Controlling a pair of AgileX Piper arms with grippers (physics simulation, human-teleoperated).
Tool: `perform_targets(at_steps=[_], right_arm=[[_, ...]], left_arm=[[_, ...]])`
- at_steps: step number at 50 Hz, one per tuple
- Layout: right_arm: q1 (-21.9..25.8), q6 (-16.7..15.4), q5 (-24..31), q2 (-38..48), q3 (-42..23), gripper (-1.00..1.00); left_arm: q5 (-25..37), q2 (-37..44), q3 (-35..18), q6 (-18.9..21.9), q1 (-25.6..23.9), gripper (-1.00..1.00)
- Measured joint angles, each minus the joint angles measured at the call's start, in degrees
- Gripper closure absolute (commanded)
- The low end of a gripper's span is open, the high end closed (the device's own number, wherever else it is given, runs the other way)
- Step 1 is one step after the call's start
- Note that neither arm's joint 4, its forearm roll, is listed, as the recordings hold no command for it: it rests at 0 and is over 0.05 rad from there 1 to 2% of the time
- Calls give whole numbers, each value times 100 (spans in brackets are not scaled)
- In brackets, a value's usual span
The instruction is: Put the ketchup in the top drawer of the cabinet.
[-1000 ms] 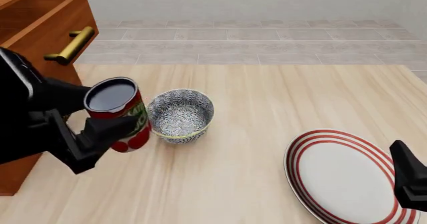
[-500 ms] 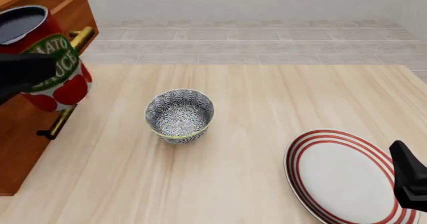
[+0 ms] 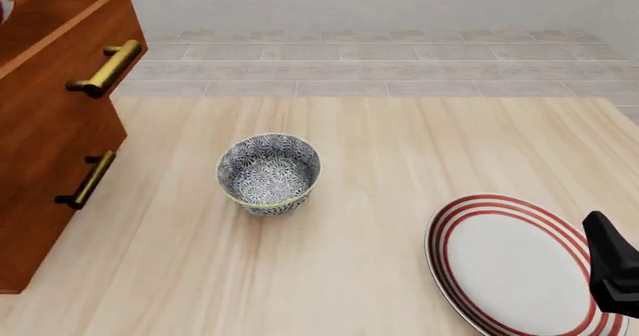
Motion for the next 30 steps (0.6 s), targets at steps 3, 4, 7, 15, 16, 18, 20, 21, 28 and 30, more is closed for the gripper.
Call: perform_targets(at_steps=[3,4,7,15,16,18,20,21,28,30], right_arm=[[2,6,3,0,0,-100],[2,7,5,0,0,-100],[2,13,10,0,0,-100],[-7,24,21,0,0,-100],[-7,25,23,0,0,-100],[-6,27,26,0,0,-100],[-3,28,29,0,0,-100],[-2,29,31,0,0,-100],[-3,33,43,0,0,-100],[-3,34,46,0,0,-100]], left_arm=[[54,67,-159,42,133,100],[64,91,-201,51,181,100],[91,170,-326,65,324,100],[191,418,-713,143,645,100],[193,445,-738,158,686,100],[193,495,-767,182,771,100],[187,534,-779,211,846,100],[182,550,-780,229,881,100],[137,665,-734,354,1150,100],[111,698,-703,384,1235,100]])
